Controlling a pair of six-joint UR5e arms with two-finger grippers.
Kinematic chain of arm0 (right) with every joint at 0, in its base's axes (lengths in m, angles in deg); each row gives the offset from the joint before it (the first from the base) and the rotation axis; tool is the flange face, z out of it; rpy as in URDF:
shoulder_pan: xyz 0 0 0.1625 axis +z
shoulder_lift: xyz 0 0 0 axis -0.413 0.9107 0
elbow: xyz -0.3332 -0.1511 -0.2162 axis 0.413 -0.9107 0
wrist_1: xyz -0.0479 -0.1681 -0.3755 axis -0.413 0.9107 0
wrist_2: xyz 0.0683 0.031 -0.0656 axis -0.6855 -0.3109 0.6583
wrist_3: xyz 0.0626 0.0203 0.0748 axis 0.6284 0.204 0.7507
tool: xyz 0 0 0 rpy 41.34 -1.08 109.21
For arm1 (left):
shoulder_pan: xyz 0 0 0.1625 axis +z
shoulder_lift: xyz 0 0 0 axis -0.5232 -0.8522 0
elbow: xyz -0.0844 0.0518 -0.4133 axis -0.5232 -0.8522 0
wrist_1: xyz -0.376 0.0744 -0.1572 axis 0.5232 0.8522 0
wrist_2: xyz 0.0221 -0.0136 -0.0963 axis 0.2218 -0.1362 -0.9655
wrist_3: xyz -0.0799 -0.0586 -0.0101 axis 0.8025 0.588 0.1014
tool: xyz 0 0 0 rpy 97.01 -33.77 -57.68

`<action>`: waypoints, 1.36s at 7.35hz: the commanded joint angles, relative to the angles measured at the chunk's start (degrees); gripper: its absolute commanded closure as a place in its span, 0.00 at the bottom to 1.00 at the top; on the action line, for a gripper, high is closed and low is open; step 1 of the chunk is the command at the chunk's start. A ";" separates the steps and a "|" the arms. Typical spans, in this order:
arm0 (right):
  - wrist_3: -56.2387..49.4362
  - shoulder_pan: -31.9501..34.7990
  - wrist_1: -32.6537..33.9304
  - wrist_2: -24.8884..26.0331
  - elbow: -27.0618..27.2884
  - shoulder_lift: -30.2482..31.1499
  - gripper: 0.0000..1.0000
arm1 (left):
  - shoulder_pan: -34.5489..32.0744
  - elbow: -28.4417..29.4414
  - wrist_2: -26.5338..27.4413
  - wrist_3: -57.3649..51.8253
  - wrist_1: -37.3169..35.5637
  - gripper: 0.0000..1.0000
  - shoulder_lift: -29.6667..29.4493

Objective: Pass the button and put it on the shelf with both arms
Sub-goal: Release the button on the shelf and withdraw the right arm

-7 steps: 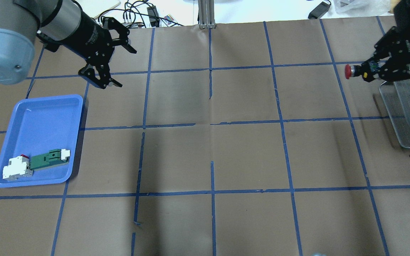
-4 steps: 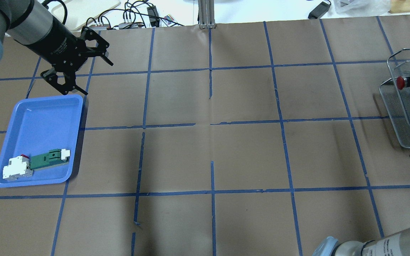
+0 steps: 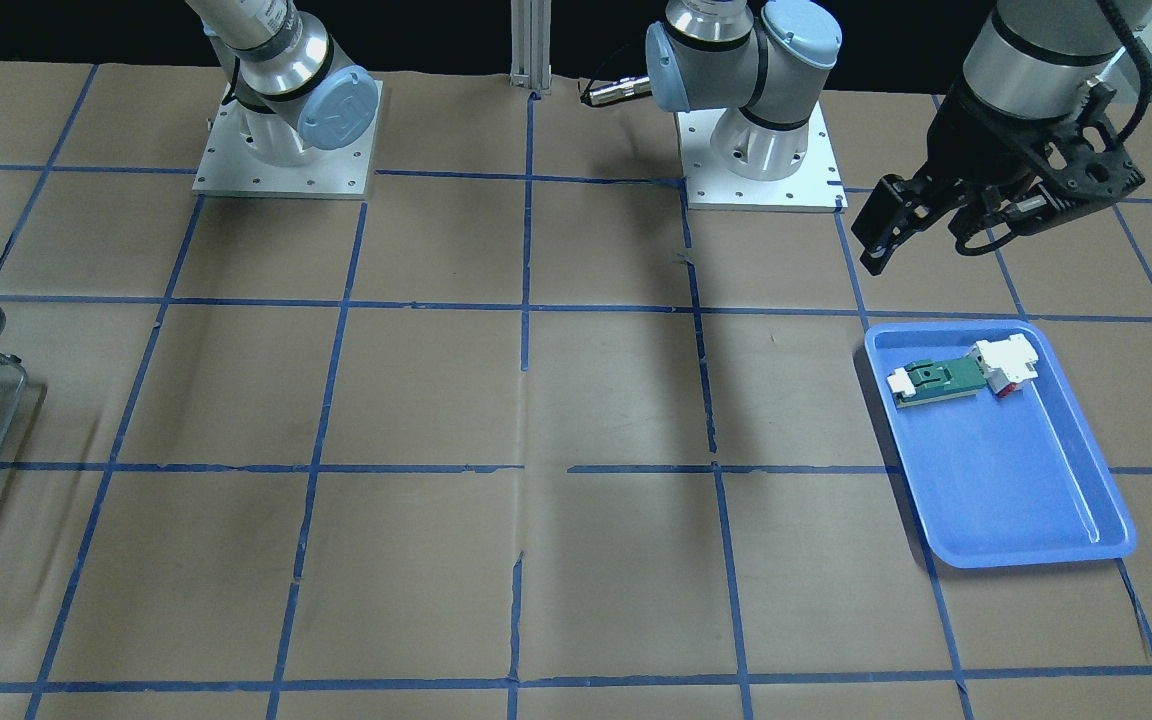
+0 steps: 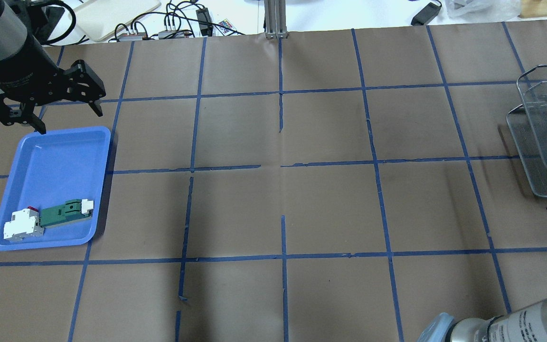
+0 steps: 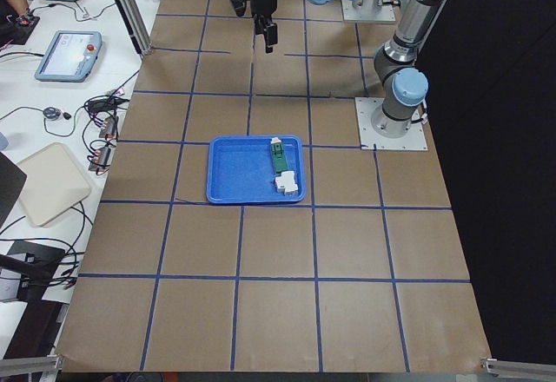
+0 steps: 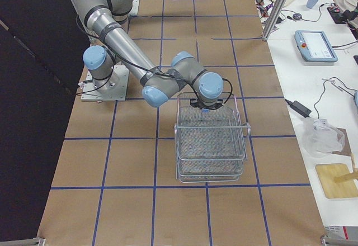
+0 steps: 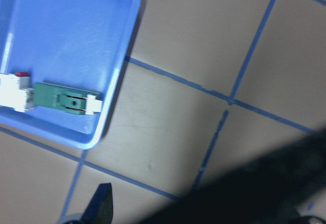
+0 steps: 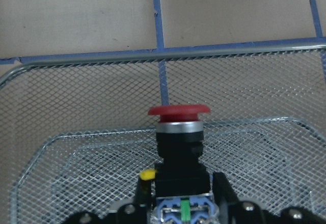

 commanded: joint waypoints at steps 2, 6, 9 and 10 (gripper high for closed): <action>9.79 2.41 -8.58 -0.10 0.63 11.34 0.00 | -3.33 -2.16 1.37 -8.44 0.85 0.00 -0.15; 57.89 36.80 -5.57 1.47 0.72 16.67 0.00 | -3.70 -1.73 -2.81 -20.35 0.76 0.00 3.53; 94.75 53.38 -4.75 5.08 0.99 16.93 0.00 | -4.05 -3.14 -5.22 -19.39 0.85 0.00 4.07; 104.40 52.63 -5.10 6.65 0.64 18.41 0.00 | -4.13 -3.23 -5.31 -18.96 0.85 0.00 4.07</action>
